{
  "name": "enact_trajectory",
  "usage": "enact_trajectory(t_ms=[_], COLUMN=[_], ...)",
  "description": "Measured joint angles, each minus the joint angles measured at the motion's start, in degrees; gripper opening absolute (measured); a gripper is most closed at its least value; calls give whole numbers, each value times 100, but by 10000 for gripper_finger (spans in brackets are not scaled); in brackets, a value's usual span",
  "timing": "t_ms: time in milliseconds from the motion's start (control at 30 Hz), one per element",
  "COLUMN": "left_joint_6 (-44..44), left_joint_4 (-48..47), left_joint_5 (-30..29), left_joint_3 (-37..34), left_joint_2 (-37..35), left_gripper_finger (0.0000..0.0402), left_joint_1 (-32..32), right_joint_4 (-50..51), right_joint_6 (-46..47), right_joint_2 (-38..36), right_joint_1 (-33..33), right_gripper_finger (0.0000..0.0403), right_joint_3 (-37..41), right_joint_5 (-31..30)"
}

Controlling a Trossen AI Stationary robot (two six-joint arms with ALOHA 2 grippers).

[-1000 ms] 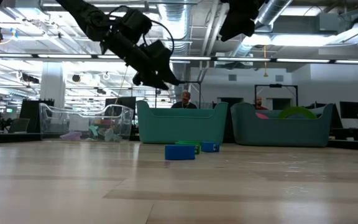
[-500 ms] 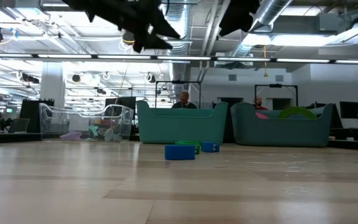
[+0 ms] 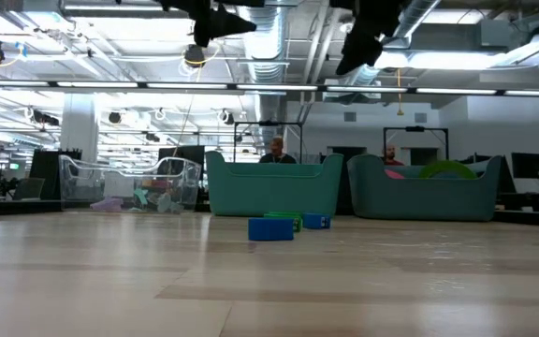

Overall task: Pick and place Stapler, Stapler remover, tape
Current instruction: Put the blue stapler into the green bin

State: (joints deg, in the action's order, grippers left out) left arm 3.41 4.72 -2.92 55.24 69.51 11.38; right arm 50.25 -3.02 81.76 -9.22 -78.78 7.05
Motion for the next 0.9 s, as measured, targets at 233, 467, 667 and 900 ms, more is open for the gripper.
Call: enact_trajectory(t_ms=[233,467,667,900], left_joint_6=[1,3,5,74], left_joint_4=[4,0,0,-3], left_joint_5=[0,3,-1,0], left_joint_3=[2,2,4,4], left_joint_2=[-252,-505,-745,-876], left_gripper_finger=[285,285,285,285], left_joint_1=[-281,-466,-456,-457], right_joint_4=[-420,-1139,-1826,-2061], right_joint_6=[-632,-579,-506,-498], right_joint_2=[4,7,7,7], right_joint_1=[136,134,134,136], right_gripper_finger=[250,250,250,250], right_joint_3=[540,934,1402,1737], right_joint_5=[102,54,56,58])
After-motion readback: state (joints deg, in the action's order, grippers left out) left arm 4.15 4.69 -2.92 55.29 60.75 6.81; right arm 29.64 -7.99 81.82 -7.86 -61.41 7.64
